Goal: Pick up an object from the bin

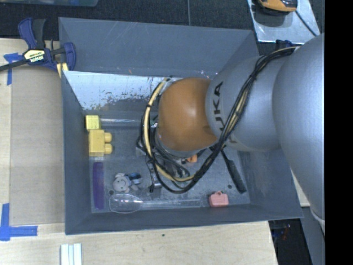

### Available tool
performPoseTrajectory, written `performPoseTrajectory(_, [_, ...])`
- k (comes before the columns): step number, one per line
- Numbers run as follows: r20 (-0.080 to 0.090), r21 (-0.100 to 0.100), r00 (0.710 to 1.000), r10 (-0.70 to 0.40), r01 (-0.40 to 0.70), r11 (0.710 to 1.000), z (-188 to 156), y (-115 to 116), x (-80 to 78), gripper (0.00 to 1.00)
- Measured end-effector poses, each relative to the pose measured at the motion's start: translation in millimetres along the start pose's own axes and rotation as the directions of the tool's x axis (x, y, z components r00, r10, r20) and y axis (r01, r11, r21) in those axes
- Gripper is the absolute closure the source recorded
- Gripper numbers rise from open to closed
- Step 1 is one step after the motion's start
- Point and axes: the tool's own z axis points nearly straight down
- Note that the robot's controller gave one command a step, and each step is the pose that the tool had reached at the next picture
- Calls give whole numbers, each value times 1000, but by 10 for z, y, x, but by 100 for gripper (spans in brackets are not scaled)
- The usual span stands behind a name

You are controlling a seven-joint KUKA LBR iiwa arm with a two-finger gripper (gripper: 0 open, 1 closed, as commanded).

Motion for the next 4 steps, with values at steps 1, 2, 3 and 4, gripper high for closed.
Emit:
performPoseTrajectory(1, [2, 0, 921, 388, -388, 921, 294, -462, -193, 0])
performPoseTrajectory(2, [-3, 1, 923, 384, -384, 923, 383, -74, -166, 0])
performPoseTrajectory(3, [2, 2, 977, 214, -214, 977, 181, 223, -60, 0])
performPoseTrajectory(4, [-1, -2, 996, -91, 91, 996, 485, 826, 184, 100])
